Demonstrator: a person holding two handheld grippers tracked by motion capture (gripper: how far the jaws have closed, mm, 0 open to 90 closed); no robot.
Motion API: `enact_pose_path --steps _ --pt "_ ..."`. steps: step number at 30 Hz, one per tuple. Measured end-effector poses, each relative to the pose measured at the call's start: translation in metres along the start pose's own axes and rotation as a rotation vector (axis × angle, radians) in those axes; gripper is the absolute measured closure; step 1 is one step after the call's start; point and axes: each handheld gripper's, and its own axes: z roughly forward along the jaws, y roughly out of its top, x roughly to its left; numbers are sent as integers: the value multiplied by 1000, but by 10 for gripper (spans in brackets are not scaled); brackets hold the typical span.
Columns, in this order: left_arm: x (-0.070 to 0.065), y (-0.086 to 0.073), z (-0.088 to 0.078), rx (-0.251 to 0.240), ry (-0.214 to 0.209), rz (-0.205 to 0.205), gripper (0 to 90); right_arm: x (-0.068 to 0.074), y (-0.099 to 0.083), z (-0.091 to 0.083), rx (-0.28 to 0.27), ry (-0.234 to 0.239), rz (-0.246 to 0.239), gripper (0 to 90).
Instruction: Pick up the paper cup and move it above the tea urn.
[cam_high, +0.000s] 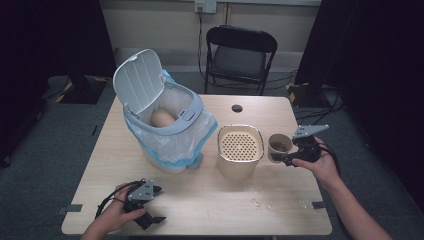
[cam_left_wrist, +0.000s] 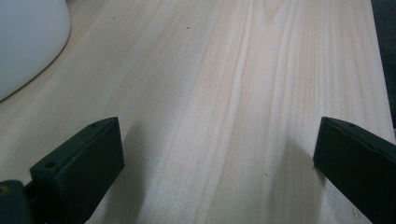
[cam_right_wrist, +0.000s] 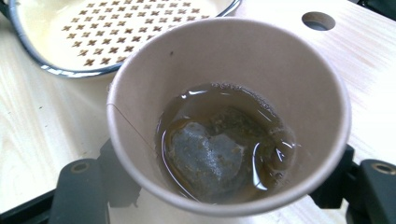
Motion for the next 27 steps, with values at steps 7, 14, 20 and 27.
enact_pose_path --steps 7,14,20,27 --pt "0 0 0 0 0 0 7 -11 8 5 -9 -18 6 279" --pt "0 0 0 0 0 1 8 -21 20 9 -14 -40 -3 280" --pt "0 0 0 0 0 0 8 -27 29 13 -20 -51 -6 280" --pt "0 0 0 1 -1 0 3 -33 36 17 -27 -57 -7 281"
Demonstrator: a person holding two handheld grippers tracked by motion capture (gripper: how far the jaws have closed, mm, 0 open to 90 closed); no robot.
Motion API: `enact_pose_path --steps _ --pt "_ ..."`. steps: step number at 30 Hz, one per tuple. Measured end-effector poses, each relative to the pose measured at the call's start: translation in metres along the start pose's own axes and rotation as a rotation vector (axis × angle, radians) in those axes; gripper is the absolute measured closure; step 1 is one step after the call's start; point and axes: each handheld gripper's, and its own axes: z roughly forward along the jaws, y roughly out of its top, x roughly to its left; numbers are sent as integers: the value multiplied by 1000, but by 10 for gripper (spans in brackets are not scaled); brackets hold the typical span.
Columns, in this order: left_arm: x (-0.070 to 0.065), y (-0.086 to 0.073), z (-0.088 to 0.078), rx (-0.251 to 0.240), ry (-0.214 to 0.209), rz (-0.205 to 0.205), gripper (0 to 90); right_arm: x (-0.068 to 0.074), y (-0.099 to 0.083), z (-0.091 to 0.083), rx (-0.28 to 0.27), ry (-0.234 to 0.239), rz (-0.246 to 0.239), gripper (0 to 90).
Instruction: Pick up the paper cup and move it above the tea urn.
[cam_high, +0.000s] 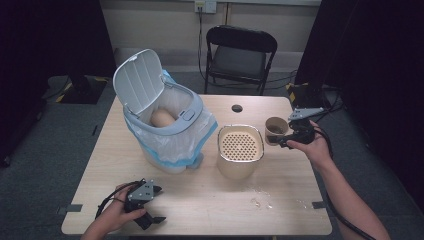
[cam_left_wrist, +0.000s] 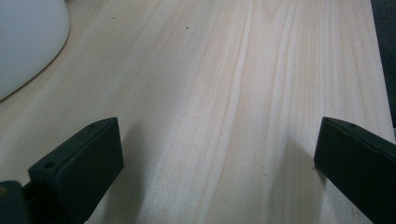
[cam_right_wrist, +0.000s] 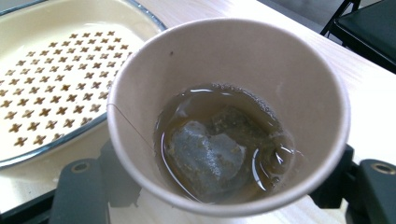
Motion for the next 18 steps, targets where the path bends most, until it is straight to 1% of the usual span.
enact_pose_path --steps 8,11,18 --pt "0 0 0 -4 0 -6 3 -6 8 7 -8 -16 2 281" --pt "0 0 0 -5 0 -6 3 -9 12 11 -26 -26 1 282" --pt "0 0 0 -4 0 -6 3 -10 20 18 -42 -53 -13 283"
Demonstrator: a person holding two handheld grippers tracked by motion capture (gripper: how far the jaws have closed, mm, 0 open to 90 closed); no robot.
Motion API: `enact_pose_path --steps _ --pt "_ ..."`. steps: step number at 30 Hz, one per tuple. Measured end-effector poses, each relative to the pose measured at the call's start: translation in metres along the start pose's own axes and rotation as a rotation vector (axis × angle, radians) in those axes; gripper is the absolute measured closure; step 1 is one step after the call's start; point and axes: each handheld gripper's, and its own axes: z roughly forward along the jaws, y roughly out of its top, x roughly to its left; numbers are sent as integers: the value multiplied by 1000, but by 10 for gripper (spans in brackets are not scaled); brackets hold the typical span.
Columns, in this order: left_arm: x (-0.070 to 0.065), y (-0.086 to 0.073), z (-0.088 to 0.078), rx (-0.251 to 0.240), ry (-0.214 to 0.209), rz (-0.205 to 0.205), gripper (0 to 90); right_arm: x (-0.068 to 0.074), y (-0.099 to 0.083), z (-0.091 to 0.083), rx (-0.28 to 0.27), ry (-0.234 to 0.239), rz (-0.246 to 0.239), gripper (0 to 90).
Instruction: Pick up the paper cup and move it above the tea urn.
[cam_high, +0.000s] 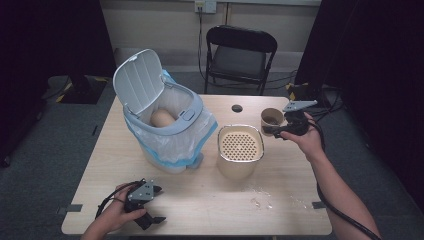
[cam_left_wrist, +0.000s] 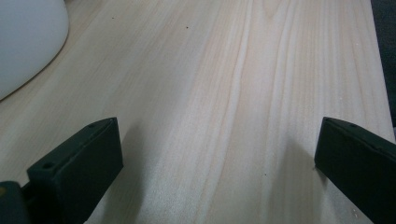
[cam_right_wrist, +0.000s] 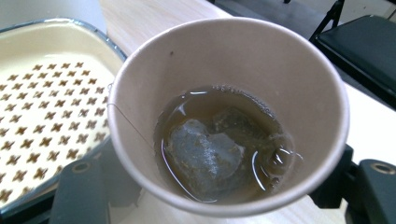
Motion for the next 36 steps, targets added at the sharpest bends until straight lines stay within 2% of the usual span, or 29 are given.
enact_pose_path --steps 8,9,11,12,13,15,16,17,18,19,22,23,25,27,30,31,32,33,36 --pt "0 0 0 8 4 4 0 6 11 7 -36 -38 -51 285" --pt "0 0 0 8 4 4 0 8 13 8 -59 -53 -76 286" --pt "0 0 0 8 4 4 0 8 14 7 -66 -59 -85 286" --pt "0 0 0 9 3 4 0 10 17 7 -78 -72 -110 286" --pt "0 0 0 9 3 4 0 10 17 7 -78 -72 -110 286" --pt "0 0 0 8 4 4 0 13 22 5 -99 -80 -155 286" --pt "0 0 0 8 4 3 0 13 22 5 -99 -80 -155 286" --pt "0 0 0 11 1 4 0 16 25 3 -104 -93 -199 286" --pt "0 0 0 11 1 4 0 16 25 3 -104 -93 -199 286" --pt "0 0 0 11 1 4 0 20 28 2 -99 -113 -249 287" --pt "0 0 0 11 1 4 0 25 30 2 -95 -132 -293 288" --pt "0 0 0 11 1 4 0 31 33 1 -76 -164 -345 289" --pt "0 1 0 12 1 4 0 32 33 1 -72 -169 -357 289" --pt "0 1 0 11 1 4 0 37 36 0 -59 -190 -397 290" --pt "0 1 0 11 1 5 0 42 39 -2 -58 -205 -430 292" --pt "0 1 0 12 1 5 0 46 41 -3 -56 -223 -462 293" --pt "0 1 0 12 1 5 0 46 41 -3 -56 -223 -462 293" --pt "0 1 0 11 1 4 0 50 43 -4 -54 -254 -504 294" --pt "0 1 0 11 1 4 0 56 45 -5 -57 -299 -558 296"
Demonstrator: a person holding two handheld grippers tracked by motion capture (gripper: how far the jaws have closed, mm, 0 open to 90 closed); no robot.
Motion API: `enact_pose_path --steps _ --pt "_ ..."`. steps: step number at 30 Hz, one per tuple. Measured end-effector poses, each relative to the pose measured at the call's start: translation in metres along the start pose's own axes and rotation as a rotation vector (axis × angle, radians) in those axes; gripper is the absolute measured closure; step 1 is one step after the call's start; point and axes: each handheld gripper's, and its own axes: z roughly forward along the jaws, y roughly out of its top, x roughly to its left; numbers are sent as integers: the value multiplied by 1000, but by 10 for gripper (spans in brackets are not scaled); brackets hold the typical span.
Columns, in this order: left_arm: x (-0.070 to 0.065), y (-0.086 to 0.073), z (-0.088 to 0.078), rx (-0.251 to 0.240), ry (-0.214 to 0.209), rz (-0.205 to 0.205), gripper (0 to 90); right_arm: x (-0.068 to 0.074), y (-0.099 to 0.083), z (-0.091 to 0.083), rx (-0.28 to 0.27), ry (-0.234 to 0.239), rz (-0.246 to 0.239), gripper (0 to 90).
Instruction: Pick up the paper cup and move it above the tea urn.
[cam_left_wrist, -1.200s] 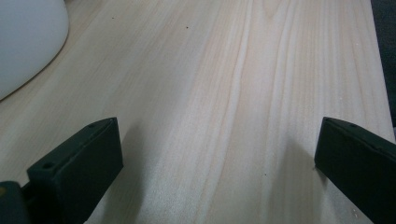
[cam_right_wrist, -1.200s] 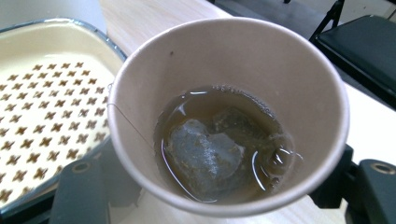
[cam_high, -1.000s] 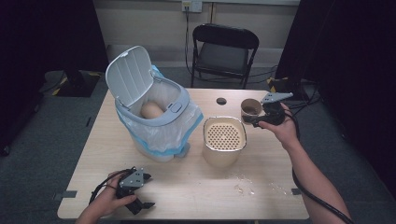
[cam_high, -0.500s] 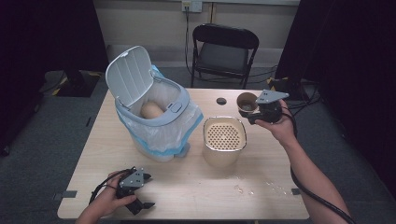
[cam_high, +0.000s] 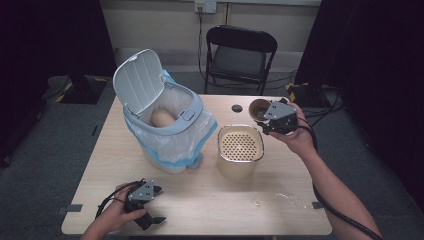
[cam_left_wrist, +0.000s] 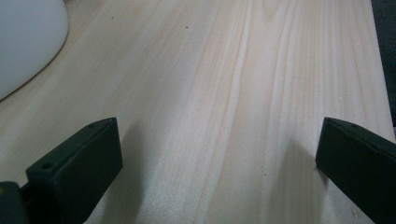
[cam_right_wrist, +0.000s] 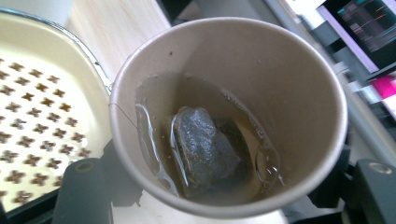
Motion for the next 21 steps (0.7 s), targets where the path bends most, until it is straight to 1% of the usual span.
enact_pose_path --steps 1,3,4,5,7,9,11,13,14,15,16,17,18,20,21 --pt "0 0 0 0 0 0 0 0 0 0 0 0 0 296" --pt "0 0 0 0 0 0 0 3 5 -2 7 -29 -46 297" --pt "0 0 0 0 0 0 0 3 5 -2 7 -29 -46 297" --pt "0 0 0 0 0 0 0 5 7 -3 14 -31 -65 298" --pt "0 0 0 0 0 0 0 9 10 -4 21 -48 -106 299" --pt "0 0 0 0 0 0 0 14 13 -5 42 -67 -163 300" --pt "0 0 0 -3 3 -1 0 19 15 -5 53 -72 -198 300" --pt "0 0 0 -3 3 0 0 26 19 -5 75 -92 -275 301" --pt "0 0 0 -3 3 -1 0 26 19 -5 75 -92 -275 301" --pt "0 0 0 -2 3 0 0 31 21 -5 90 -123 -348 301" --pt "0 0 0 -2 3 0 0 31 21 -5 90 -123 -348 301" --pt "0 0 0 -3 3 -1 0 34 23 -6 93 -136 -379 302" --pt "0 0 0 -3 3 -1 0 34 23 -6 93 -136 -379 302" --pt "0 0 0 -3 3 -1 0 37 26 -7 101 -167 -433 302" --pt "0 0 0 -3 3 -1 0 39 27 -8 109 -196 -489 302"
